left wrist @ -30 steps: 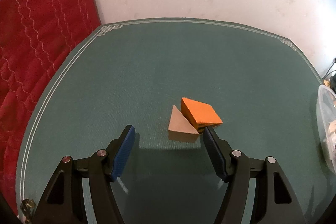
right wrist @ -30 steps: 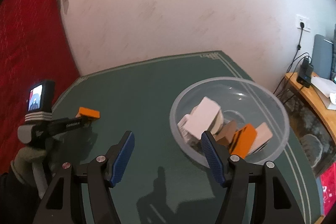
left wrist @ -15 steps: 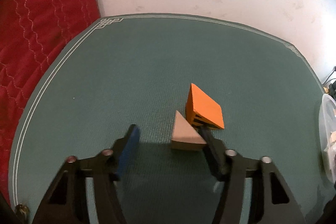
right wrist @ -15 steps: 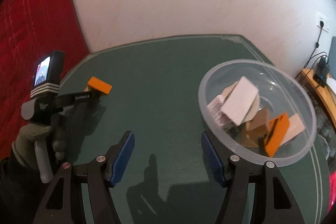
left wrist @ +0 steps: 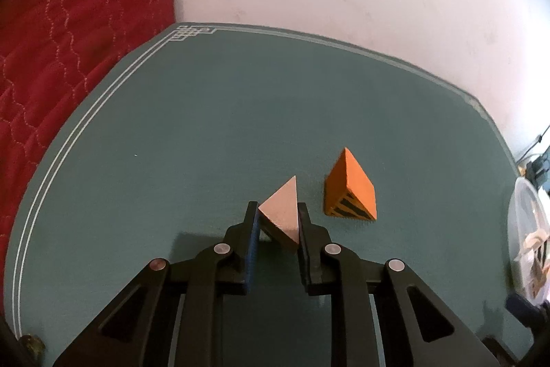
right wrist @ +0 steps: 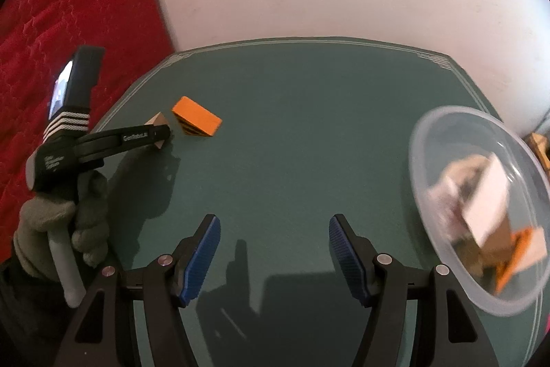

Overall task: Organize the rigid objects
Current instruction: 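Grasp the tan triangular block with the left gripper, then grasp the orange block with the right gripper while the left gripper holds the tan triangle, then carry the orange block into the basin and open the right gripper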

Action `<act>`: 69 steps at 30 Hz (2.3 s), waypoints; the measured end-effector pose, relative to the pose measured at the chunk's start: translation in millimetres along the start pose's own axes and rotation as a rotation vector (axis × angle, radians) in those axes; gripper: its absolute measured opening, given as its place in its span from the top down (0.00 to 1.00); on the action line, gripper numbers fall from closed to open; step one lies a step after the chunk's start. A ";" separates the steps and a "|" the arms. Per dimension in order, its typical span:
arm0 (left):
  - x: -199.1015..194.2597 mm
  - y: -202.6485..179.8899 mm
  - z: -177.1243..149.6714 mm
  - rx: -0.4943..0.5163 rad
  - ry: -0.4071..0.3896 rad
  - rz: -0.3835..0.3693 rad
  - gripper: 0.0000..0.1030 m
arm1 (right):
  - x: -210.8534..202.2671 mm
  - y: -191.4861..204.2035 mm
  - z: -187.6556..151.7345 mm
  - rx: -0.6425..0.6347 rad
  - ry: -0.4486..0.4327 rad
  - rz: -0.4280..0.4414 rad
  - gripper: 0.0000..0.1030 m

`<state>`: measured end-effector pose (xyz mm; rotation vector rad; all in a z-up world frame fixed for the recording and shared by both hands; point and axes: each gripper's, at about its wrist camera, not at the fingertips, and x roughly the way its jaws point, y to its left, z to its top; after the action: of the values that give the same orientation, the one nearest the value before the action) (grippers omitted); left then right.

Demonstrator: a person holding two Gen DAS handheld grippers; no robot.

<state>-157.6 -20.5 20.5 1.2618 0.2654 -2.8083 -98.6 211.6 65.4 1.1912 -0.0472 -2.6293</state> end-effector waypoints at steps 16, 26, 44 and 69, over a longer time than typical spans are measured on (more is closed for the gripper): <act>-26.3 18.9 3.9 -0.038 -0.070 0.028 0.80 | 83.3 47.5 62.2 -0.119 0.057 0.071 0.33; -26.0 30.9 4.5 -0.085 -0.067 0.050 0.80 | 121.0 73.0 89.2 -0.224 0.068 0.069 0.33; -25.9 33.6 4.1 -0.103 -0.056 0.055 0.80 | 133.1 92.1 98.3 -0.260 0.050 0.041 0.69; -43.5 -8.8 -5.6 0.029 -0.114 0.031 0.80 | 51.2 44.2 50.2 -0.121 0.018 -0.036 0.69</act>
<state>-125.5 -11.9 50.4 1.0959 0.1984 -2.8542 -158.7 152.6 66.9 1.1852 0.1357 -2.6100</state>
